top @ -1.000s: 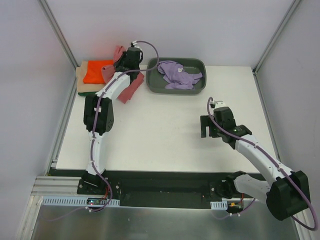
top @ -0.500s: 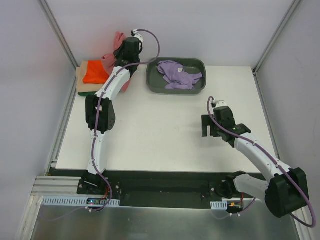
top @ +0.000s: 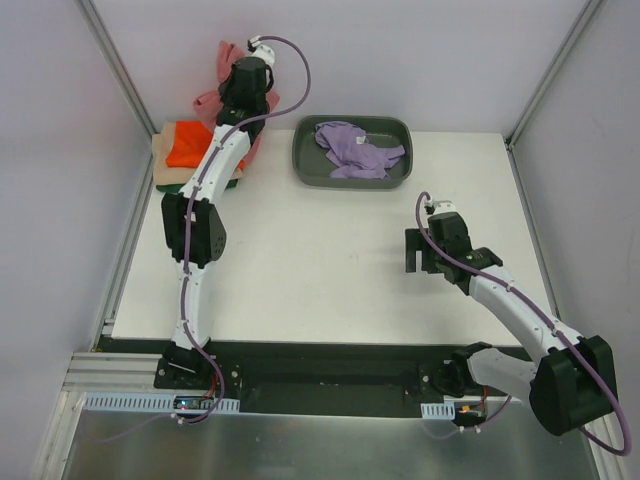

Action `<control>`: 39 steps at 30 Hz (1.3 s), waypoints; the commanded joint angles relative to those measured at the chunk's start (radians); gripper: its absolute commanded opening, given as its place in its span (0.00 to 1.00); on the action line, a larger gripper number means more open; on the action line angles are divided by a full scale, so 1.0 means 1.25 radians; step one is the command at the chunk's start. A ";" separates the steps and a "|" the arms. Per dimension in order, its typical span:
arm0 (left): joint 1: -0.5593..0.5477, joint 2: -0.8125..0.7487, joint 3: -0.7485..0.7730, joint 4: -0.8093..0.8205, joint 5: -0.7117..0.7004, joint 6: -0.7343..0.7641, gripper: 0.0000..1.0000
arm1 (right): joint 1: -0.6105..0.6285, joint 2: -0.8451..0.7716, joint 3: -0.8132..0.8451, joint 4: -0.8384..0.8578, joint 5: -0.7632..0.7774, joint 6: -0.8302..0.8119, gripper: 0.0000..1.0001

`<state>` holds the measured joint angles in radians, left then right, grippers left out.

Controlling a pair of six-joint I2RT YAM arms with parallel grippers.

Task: Fold and stack the t-shirts
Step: Put the neatly folded tshirt into the corner of the board with the left arm

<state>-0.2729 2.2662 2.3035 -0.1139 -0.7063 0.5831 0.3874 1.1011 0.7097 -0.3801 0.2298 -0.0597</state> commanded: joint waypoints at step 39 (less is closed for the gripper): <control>0.250 0.052 -0.158 0.192 0.213 -0.027 0.13 | -0.015 0.010 0.022 -0.037 0.216 0.047 0.96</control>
<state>0.0090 2.3436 2.1098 0.0483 -0.4568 0.5671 0.3744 1.1183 0.7231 -0.4103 0.4625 -0.0154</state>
